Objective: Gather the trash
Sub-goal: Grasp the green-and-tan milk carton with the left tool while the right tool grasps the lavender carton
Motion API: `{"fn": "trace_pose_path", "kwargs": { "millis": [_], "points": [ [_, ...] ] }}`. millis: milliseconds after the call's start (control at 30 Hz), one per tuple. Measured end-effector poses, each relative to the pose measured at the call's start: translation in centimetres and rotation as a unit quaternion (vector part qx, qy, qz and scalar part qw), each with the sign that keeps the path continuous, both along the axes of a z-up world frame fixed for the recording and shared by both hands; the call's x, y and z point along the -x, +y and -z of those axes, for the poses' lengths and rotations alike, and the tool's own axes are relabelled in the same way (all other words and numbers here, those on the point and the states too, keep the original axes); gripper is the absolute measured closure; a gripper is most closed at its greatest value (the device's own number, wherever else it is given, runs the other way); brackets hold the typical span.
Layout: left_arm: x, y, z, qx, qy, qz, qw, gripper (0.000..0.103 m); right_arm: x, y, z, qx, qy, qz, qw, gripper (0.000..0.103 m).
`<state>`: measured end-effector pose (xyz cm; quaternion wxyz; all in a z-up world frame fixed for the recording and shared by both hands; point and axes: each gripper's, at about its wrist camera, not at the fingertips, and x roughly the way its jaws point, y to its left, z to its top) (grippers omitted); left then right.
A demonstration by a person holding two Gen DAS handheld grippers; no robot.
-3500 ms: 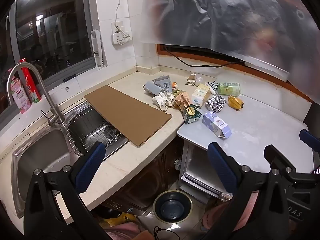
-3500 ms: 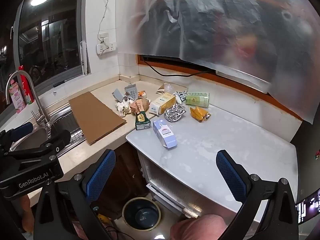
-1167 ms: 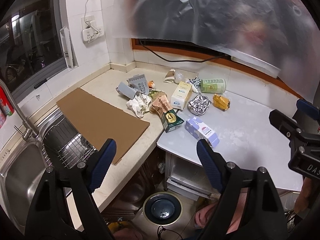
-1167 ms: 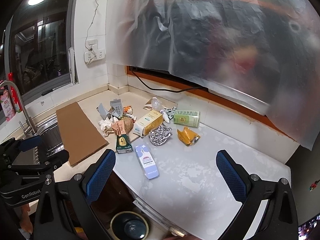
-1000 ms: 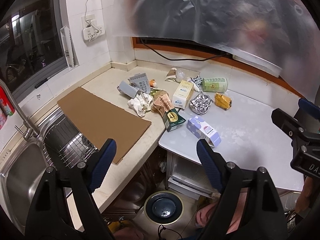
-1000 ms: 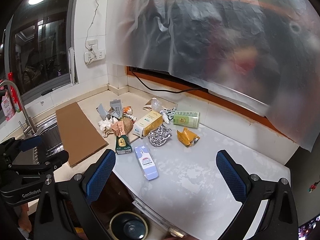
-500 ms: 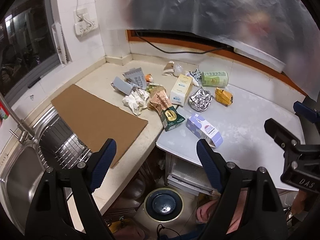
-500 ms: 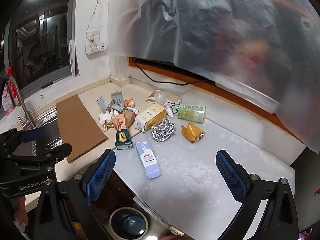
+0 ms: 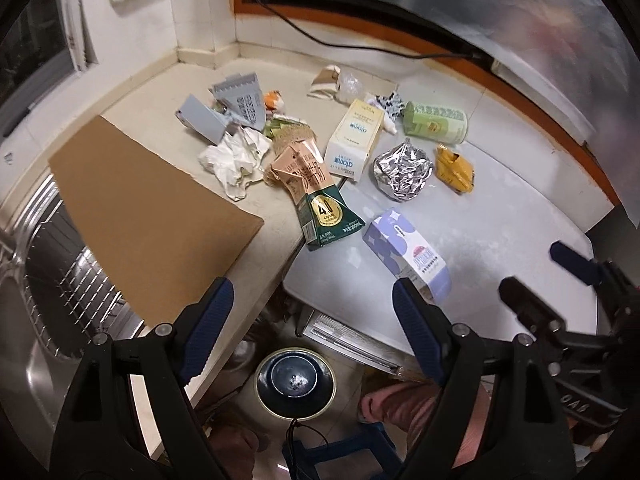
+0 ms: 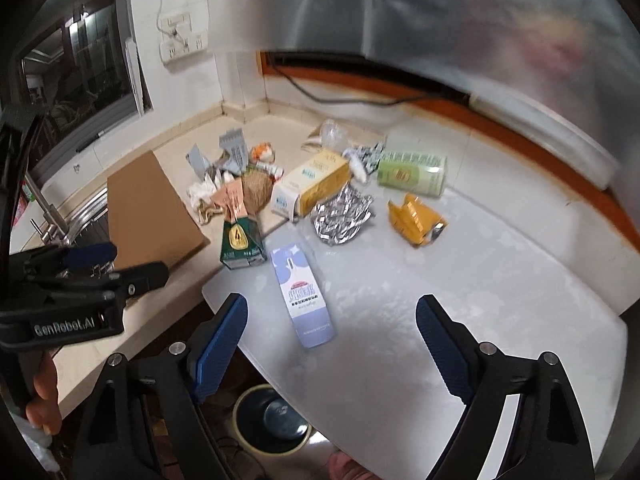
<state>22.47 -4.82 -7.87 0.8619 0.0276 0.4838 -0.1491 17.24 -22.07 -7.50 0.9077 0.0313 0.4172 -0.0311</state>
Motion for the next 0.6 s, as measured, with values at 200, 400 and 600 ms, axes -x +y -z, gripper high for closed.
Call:
{"fn": "trace_pose_path", "kwargs": {
  "millis": [200, 400, 600],
  "points": [
    [-3.9, -0.8, 2.4, 0.000, 0.036, -0.007, 0.9993, 0.028, -4.0, -0.1, 4.8, -0.021, 0.058, -0.006, 0.998, 0.025],
    [-7.4, -2.2, 5.0, 0.013, 0.072, -0.009, 0.9973, 0.028, -6.9, -0.1, 8.7, -0.040, 0.092, -0.008, 0.995, 0.026],
    [-9.8, -3.2, 6.6, 0.034, 0.090, -0.024, 0.9950, 0.028, -8.9, 0.6, 11.1, -0.049, 0.110, -0.018, 0.993, 0.030]
  ]
}}
